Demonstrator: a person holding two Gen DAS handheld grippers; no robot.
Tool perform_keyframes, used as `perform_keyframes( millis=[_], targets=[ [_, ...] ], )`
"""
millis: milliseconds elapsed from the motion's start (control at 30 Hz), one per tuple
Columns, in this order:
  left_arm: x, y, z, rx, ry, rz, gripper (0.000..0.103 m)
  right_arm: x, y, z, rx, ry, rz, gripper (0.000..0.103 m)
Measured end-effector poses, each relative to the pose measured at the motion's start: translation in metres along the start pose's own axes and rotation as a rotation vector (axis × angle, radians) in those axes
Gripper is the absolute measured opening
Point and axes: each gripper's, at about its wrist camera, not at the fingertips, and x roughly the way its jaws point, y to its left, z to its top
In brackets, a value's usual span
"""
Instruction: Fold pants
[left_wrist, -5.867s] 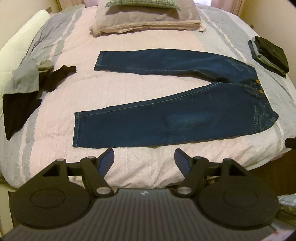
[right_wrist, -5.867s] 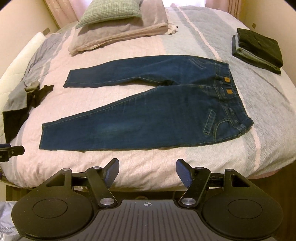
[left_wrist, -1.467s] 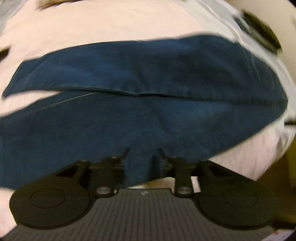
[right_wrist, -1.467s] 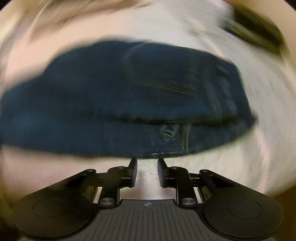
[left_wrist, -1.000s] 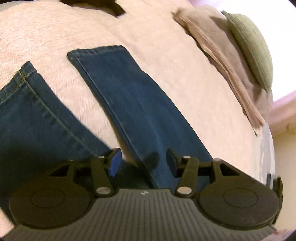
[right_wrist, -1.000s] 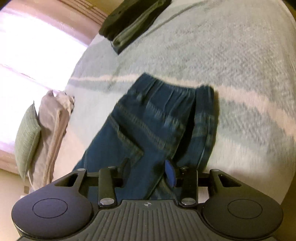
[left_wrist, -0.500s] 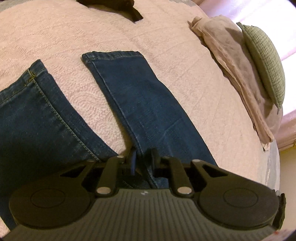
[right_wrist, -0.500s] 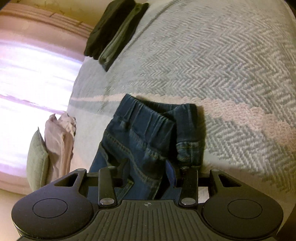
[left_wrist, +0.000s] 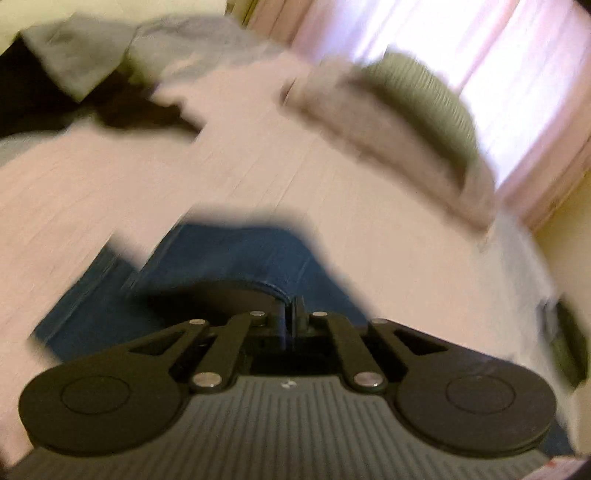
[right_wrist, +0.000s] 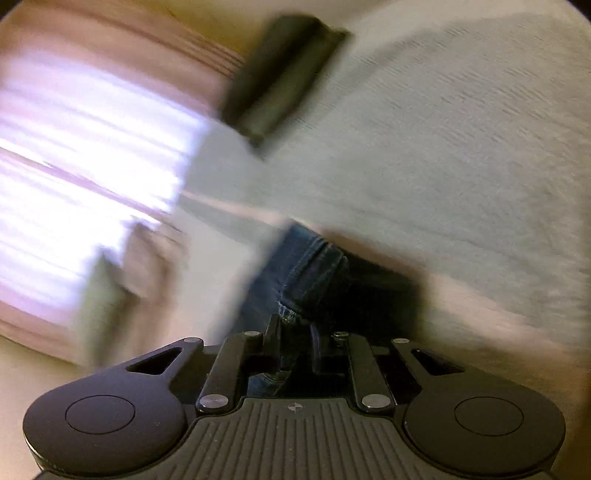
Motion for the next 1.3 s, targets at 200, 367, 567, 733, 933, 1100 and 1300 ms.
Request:
perform_keyframes(
  millis=[200, 367, 567, 733, 933, 1100, 1300],
  targets=[
    [0.022, 0.025, -0.068, -0.108, 0.103, 0.133, 0.005, 0.019, -0.026, -0.013, 0.089, 0.021, -0.090, 0.012],
    [0.012, 0.029, -0.053, -0.166, 0.069, 0.086, 0.001, 0.005, -0.013, -0.008, 0.006, 0.011, -0.053, 0.011],
    [-0.024, 0.021, -0.051, -0.094, 0.018, 0.065, 0.003, -0.014, -0.010, -0.007, -0.036, -0.005, -0.032, 0.011],
    [-0.017, 0.021, -0.064, -0.073, 0.038, 0.103, 0.002, -0.001, -0.031, -0.013, 0.019, 0.043, -0.075, 0.011],
    [-0.017, 0.030, -0.063, -0.160, 0.045, 0.028, 0.016, 0.008, -0.029, -0.016, -0.012, 0.071, -0.141, 0.011],
    [-0.011, 0.069, -0.049, -0.401, -0.038, -0.026, 0.028, 0.012, -0.026, -0.018, -0.012, 0.069, -0.164, 0.011],
    [-0.017, 0.093, -0.021, -0.411, -0.197, 0.075, 0.000, 0.015, -0.018, -0.019, -0.031, 0.066, -0.206, 0.011]
  ],
)
